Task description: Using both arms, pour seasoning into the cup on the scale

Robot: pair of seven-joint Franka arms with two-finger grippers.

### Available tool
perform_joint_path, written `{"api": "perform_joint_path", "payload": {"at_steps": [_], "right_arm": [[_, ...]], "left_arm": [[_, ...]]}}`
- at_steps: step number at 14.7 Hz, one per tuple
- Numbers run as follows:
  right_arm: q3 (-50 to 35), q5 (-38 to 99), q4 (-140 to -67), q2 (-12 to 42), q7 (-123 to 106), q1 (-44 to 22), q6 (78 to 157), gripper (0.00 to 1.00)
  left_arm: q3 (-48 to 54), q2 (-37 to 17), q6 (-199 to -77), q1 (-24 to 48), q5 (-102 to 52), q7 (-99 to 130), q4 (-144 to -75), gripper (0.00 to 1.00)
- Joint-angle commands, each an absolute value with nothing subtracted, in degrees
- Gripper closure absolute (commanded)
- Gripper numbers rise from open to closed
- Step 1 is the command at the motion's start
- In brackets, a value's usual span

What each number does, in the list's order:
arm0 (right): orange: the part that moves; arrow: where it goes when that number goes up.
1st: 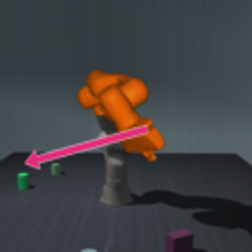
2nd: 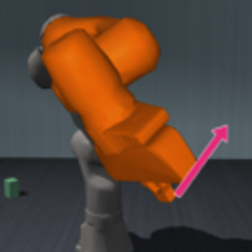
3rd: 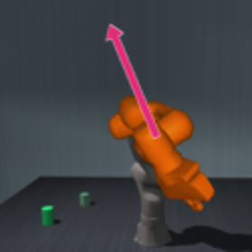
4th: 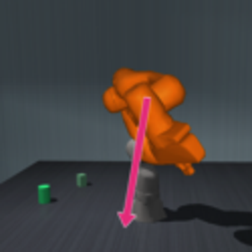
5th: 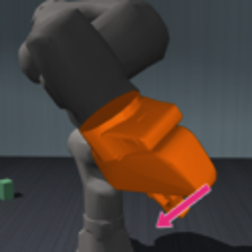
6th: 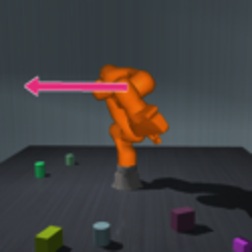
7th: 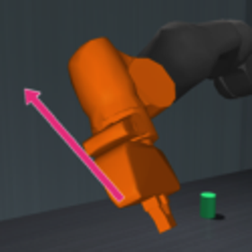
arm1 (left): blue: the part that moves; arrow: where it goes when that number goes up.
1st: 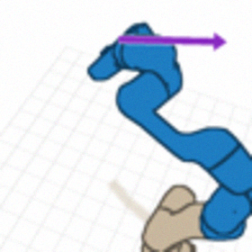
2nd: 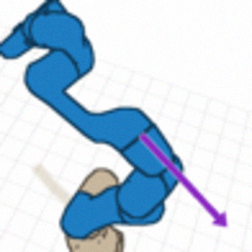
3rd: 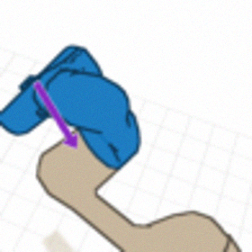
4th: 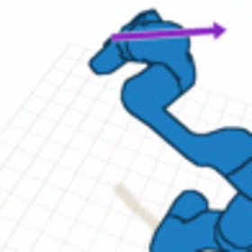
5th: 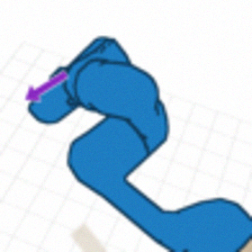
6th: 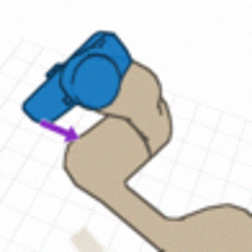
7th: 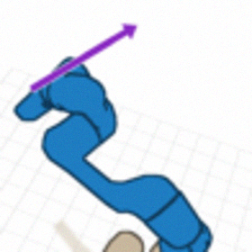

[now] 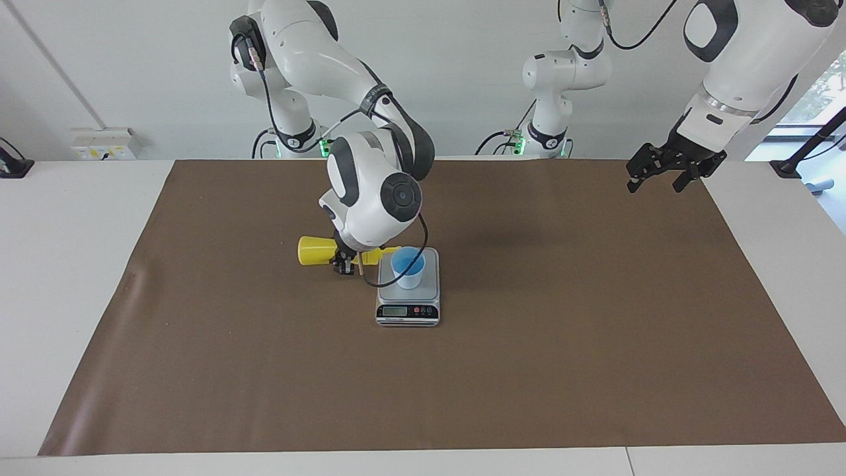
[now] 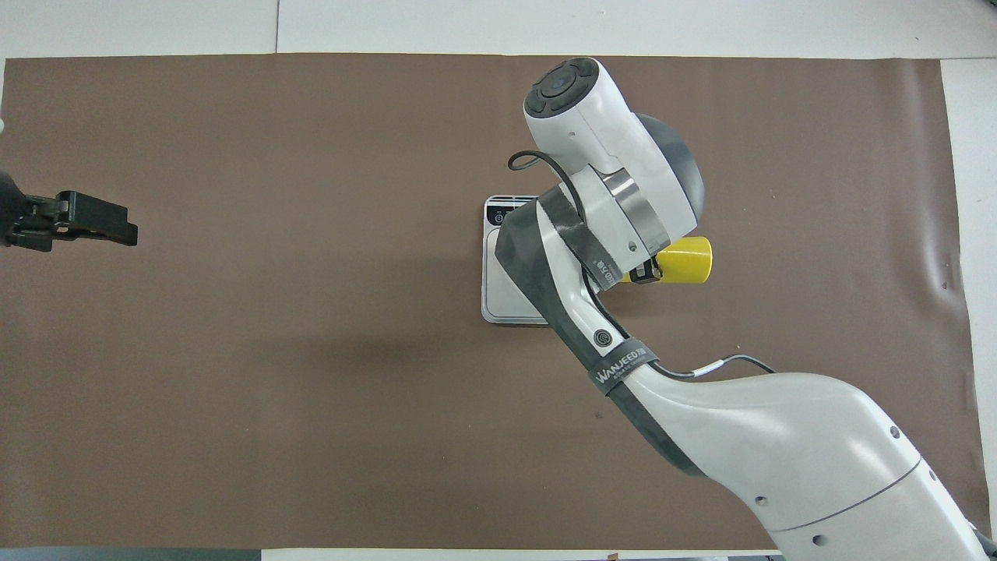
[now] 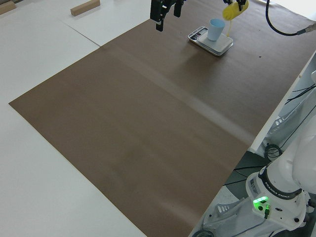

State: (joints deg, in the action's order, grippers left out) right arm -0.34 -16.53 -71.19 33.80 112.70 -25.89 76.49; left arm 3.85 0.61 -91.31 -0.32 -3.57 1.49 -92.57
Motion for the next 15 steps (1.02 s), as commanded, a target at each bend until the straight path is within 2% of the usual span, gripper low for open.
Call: {"api": "perform_joint_path", "payload": {"at_steps": [1,5,8,15], "right_arm": [[-1.8,-21.0,-67.3,36.2,113.7,-25.9,72.2,1.0],[-3.1,-22.8,-66.5,36.4,113.7,-25.8,71.3,1.0],[-4.0,-22.3,-62.7,38.1,113.9,-25.8,70.6,1.0],[-4.0,-21.5,-62.2,38.4,114.0,-25.0,70.8,1.0]], "left_arm": [[4.0,1.8,-90.8,-0.9,-4.1,1.1,-93.5,0.0],[4.0,1.8,-90.8,-0.9,-4.1,1.1,-93.6,0.0],[4.0,1.8,-90.9,-0.9,-4.1,1.1,-93.5,0.0],[4.0,1.8,-90.9,-0.9,-4.1,1.1,-93.5,0.0]]}}
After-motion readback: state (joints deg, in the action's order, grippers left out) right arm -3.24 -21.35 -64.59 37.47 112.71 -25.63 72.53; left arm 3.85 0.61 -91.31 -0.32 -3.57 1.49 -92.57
